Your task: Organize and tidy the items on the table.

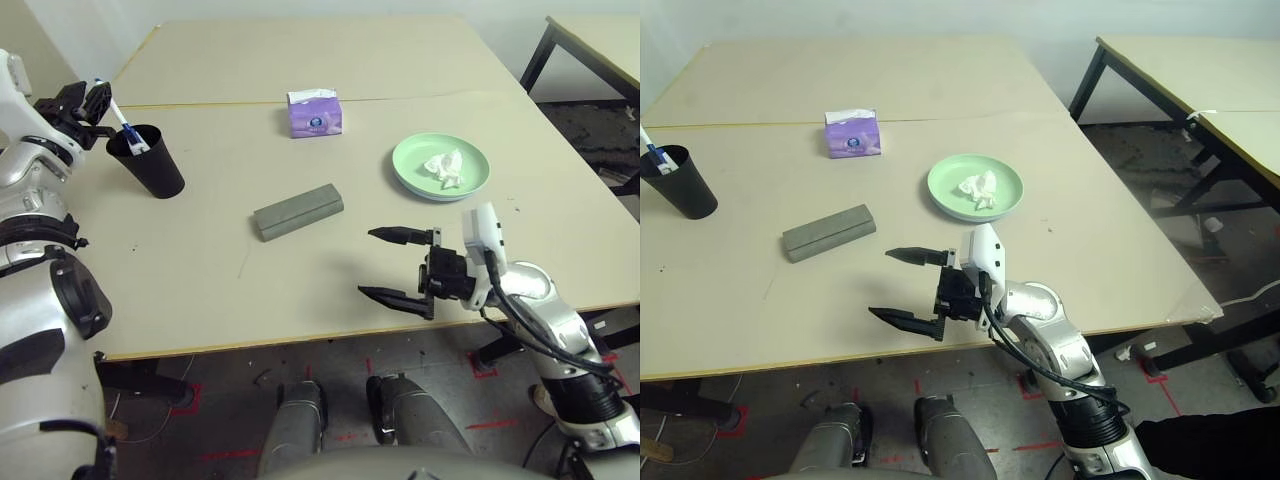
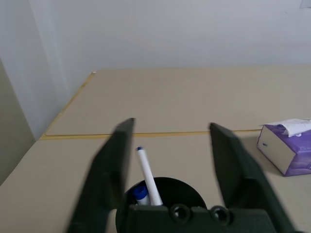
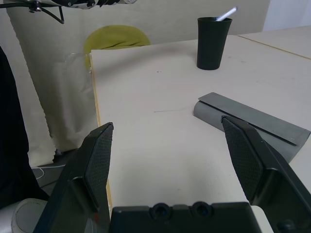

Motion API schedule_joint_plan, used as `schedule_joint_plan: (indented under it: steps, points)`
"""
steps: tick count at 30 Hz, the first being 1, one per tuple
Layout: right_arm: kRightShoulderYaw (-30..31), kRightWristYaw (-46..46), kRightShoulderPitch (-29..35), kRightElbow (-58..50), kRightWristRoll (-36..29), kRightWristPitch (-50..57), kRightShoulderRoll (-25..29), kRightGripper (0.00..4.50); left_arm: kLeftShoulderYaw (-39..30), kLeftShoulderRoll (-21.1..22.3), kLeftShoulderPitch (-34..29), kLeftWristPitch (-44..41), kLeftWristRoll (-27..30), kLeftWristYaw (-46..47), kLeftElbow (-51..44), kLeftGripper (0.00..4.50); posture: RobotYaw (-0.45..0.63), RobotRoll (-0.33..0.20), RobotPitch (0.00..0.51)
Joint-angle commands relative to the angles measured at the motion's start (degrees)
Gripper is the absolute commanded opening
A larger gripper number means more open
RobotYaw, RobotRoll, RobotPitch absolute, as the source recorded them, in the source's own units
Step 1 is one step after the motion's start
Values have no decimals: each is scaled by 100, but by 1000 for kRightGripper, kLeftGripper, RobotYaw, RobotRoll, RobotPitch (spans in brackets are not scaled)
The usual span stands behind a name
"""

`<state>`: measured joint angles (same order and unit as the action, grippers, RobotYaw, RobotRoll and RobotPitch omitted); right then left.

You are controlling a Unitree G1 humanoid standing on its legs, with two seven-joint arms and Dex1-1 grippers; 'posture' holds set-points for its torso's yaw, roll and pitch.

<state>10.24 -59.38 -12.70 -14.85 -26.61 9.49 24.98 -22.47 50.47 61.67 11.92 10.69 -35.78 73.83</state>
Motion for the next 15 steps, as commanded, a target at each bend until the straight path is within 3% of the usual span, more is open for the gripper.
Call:
schedule_joint_plan:
  steps: [1, 9, 15]
  points:
    - [-15, -1, 3, 27, 6, 28, 33, 4500, -24, -2, -29, 50, -2, -15, 18, 4317, -109, 0, 148]
    - [9, -24, -70, 132, 25, -24, -15, 4500, -198, 70, 22, -66, 188, -153, 1, 4462, -103, 0, 140]
    - [-101, 3, 14, 185, -32, -40, 4, 4500, -241, 399, -92, -780, 348, -1268, -52, 4462, -103, 0, 140]
